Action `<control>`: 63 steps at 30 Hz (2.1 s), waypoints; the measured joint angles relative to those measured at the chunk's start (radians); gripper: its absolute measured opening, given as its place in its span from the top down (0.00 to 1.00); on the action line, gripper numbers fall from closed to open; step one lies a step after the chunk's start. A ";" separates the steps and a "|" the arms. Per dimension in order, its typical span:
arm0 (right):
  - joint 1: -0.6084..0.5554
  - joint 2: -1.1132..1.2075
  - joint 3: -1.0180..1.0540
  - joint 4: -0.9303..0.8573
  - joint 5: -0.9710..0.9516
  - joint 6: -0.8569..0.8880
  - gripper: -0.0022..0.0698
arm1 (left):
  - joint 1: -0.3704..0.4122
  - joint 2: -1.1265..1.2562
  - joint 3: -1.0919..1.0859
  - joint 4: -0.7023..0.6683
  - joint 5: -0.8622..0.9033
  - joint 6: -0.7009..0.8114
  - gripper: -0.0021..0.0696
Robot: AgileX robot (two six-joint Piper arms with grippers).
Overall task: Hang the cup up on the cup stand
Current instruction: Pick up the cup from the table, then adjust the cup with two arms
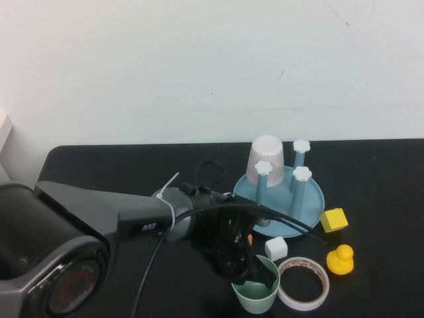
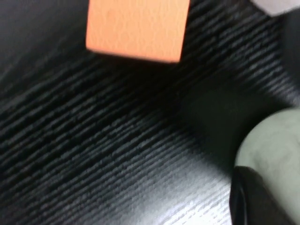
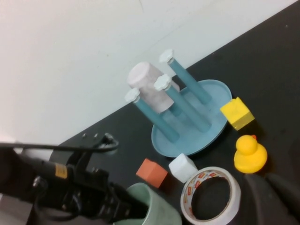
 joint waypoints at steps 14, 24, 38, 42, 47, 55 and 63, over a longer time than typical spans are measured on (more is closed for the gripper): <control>0.000 0.000 0.000 0.583 0.185 -0.436 0.57 | -0.022 -0.331 0.143 0.154 -0.121 0.055 0.94; 0.000 0.000 0.000 1.007 0.208 -0.455 0.29 | -0.022 -0.818 0.729 0.144 -0.821 -0.002 0.95; 0.008 0.070 -0.037 1.084 0.320 -0.439 0.32 | -0.022 -0.955 0.949 0.070 -1.379 0.057 0.95; 0.010 0.125 -0.072 1.086 0.341 -0.457 0.39 | -0.022 -0.955 0.949 0.073 -1.547 0.062 0.95; 0.010 0.189 -0.118 1.086 0.341 -0.484 0.41 | -0.022 -0.956 0.949 0.073 -1.620 0.098 0.95; 0.019 0.306 -0.216 1.086 0.344 -0.554 0.42 | -0.022 -0.952 0.949 0.073 -1.626 0.111 0.95; 0.023 0.545 -0.343 1.086 0.499 -0.733 0.42 | -0.022 -0.950 0.949 0.073 -1.626 0.116 0.95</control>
